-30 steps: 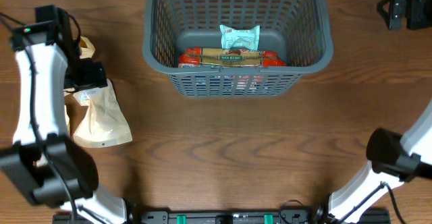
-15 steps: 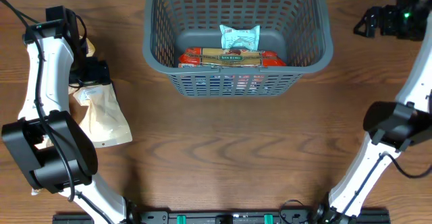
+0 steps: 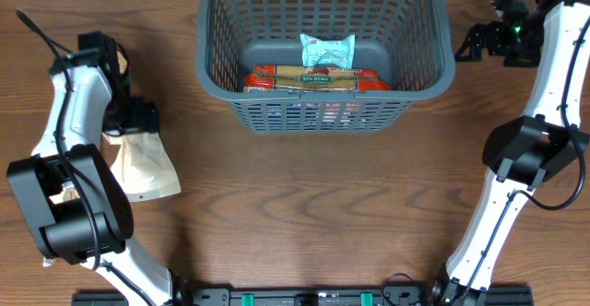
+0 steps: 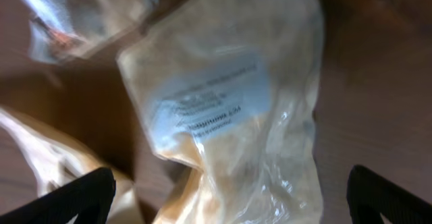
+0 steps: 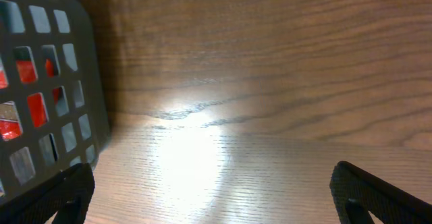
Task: Pack container
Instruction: 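Lower the left gripper onto a beige pouch and grasp it, then lift the beige pouch and carry it right toward the basket, then lower the pouch into the basket and open the left gripper, then withdraw the left gripper back to the pouches at the left, then grasp the second beige pouch with the left gripper and lift, then carry the second pouch right and lower it into the basket, then open the left gripper inside the basket to release the pouch, then move the left gripper down to the last pouch at lower left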
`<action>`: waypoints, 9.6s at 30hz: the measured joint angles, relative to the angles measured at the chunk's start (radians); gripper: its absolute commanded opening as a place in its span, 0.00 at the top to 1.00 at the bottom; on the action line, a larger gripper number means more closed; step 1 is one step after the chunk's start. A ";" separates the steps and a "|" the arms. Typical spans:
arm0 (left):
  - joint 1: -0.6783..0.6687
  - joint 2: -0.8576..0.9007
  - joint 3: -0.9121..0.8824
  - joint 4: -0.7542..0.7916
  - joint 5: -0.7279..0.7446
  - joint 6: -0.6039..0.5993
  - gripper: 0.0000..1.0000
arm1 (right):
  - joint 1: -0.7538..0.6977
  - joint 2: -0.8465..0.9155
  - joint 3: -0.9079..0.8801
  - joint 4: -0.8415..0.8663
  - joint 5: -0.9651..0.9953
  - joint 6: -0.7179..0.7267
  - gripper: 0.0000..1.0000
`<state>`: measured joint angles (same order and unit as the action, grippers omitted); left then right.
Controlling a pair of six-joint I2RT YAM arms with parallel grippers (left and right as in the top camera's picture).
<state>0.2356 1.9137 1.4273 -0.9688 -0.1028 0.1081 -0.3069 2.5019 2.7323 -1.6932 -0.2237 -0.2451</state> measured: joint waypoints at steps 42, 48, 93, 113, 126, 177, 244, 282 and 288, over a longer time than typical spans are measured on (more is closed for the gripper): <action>-0.006 -0.467 -0.121 0.002 0.169 -0.036 0.94 | 0.069 0.000 0.000 -0.001 0.000 -0.005 0.01; -0.076 -0.549 0.150 -0.080 0.174 -0.037 0.94 | 0.069 0.000 0.000 -0.001 0.000 -0.006 0.01; -0.683 0.240 0.823 -0.134 0.181 0.849 0.46 | 0.069 0.000 0.000 -0.002 -0.008 -0.021 0.01; -0.638 -0.246 0.830 -0.121 -0.016 0.648 0.16 | 0.069 0.000 0.000 -0.002 -0.008 -0.021 0.01; -0.028 -0.181 0.842 -0.226 -0.004 0.309 0.11 | 0.069 0.000 0.000 -0.002 -0.010 -0.021 0.01; 0.182 0.520 0.698 -0.115 0.122 0.390 0.10 | 0.069 0.000 0.000 -0.001 -0.023 -0.021 0.01; -0.608 -0.091 0.615 0.187 0.425 0.900 0.94 | 0.069 0.000 0.000 -0.003 -0.023 -0.020 0.01; -0.606 -0.176 0.616 0.188 0.364 0.861 0.28 | 0.069 0.000 0.000 -0.003 -0.023 -0.020 0.01; -0.520 -0.368 0.640 0.045 0.163 0.713 0.17 | 0.069 0.000 0.000 -0.003 -0.023 -0.020 0.01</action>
<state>-0.2840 1.5459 2.0678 -0.9234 0.0605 0.8215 -0.2379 2.5019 2.7323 -1.6966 -0.2466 -0.2649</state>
